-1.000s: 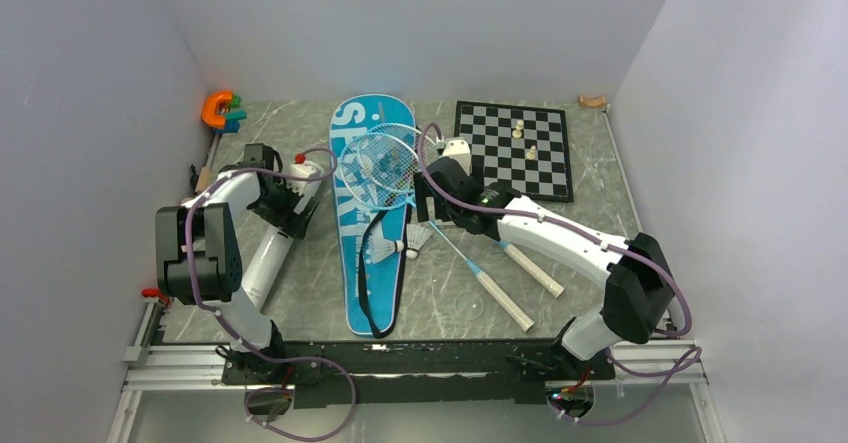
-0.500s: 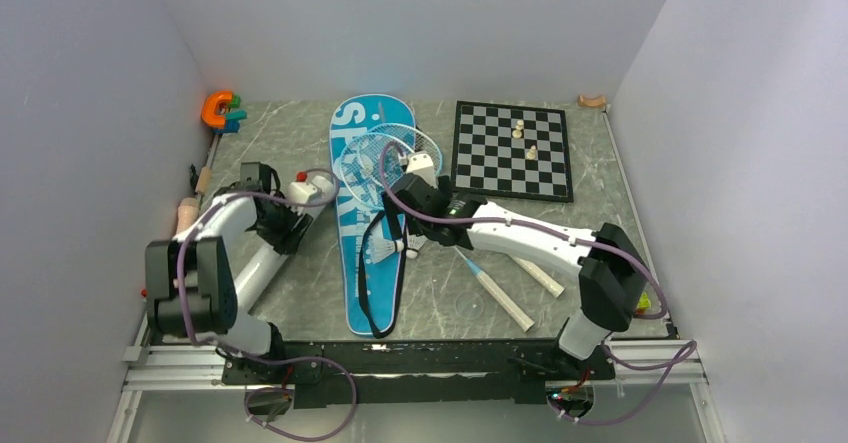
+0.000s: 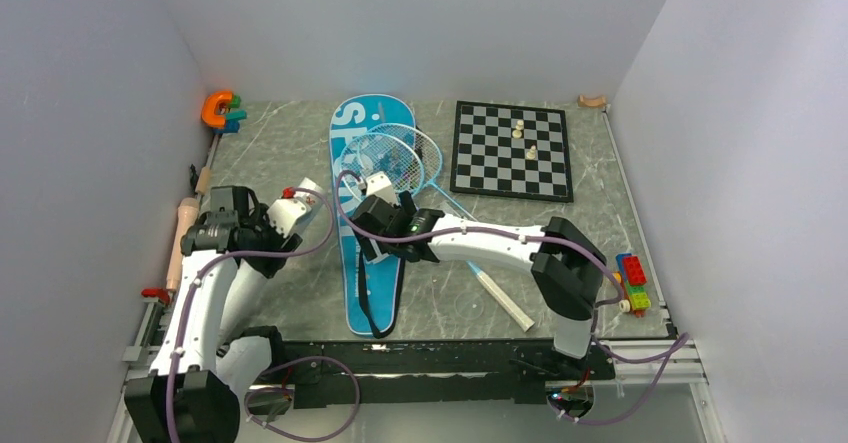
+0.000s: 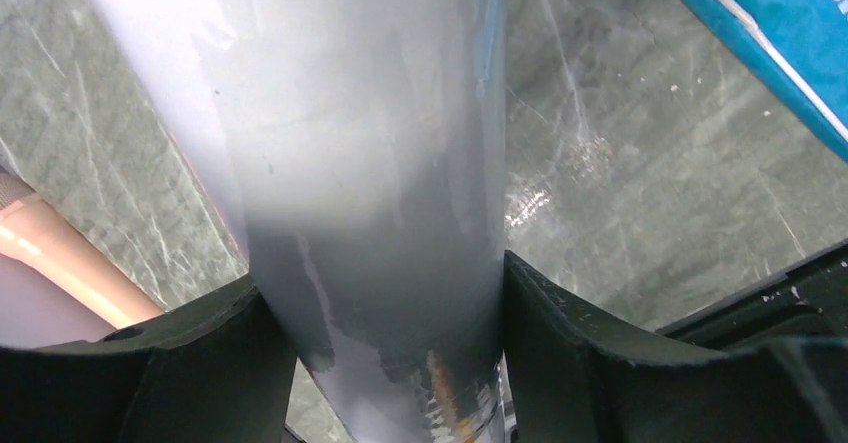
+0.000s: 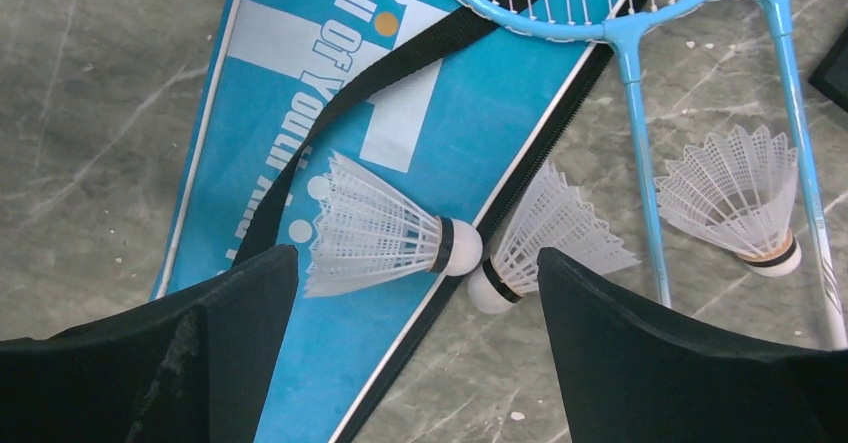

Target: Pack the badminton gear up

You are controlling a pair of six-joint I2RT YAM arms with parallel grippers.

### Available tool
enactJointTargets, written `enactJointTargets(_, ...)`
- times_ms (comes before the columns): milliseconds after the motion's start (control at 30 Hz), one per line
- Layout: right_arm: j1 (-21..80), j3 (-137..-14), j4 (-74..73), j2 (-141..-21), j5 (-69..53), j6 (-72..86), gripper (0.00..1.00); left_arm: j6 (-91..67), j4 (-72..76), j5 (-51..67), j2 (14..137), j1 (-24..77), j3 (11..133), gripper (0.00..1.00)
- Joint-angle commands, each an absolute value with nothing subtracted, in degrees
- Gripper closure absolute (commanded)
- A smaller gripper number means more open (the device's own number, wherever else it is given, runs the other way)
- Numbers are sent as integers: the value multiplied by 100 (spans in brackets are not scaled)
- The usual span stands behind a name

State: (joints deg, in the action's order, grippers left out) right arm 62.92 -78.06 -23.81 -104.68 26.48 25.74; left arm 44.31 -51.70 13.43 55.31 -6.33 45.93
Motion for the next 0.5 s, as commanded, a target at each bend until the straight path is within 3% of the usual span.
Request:
enactJointTargets(0, 6342, -8179, -2113, -10698, 2687, 2424, 9, 4524, -5457, 1321, 5292, -717, 4526, 32)
enactJointTargets(300, 6389, -8241, -2149, -11080, 2869, 2452, 20, 4371, -5317, 1368, 5311, -921, 4476, 32)
enactJointTargets(467, 6434, -8215, -2219, -11080, 3032, 2470, 33, 4265, -5221, 1370, 5423, -928, 4512, 32)
